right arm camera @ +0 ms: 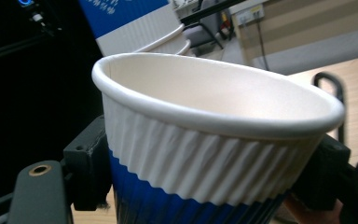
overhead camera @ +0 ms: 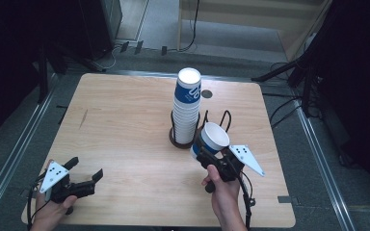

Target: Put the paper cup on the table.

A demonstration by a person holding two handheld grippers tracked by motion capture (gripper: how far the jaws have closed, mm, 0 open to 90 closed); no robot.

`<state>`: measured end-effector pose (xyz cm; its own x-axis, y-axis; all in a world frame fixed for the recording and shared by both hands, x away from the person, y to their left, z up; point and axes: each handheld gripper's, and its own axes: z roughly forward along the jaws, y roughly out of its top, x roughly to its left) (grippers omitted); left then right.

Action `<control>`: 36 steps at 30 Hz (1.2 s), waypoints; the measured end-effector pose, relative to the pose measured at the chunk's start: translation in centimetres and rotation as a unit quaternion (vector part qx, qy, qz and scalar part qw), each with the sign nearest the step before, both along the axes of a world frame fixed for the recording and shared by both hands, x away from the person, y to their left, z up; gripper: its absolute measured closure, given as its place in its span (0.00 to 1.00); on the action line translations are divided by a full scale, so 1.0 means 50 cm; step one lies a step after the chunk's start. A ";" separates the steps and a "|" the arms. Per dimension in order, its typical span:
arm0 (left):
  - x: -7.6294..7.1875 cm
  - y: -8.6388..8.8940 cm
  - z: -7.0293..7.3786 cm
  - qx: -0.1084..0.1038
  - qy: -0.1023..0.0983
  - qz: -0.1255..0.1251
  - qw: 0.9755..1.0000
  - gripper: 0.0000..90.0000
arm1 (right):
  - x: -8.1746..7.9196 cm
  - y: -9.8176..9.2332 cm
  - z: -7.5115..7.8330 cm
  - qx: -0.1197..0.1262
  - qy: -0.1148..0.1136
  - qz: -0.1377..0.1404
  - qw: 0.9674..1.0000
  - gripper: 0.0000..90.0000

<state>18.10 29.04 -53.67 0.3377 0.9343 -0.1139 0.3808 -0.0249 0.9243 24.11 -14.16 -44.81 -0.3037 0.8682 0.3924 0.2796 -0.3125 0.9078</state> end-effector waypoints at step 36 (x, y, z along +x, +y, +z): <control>-0.001 0.030 -0.030 0.045 0.044 0.023 0.998 0.02 | 0.036 -0.139 -0.045 -0.152 -0.042 -0.110 0.981 0.23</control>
<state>18.05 30.55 -55.16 0.2859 0.9566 -0.0560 0.4636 -0.0869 0.8818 25.91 -21.13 -47.04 -0.1151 0.9896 0.0865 0.1559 -0.0680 0.9854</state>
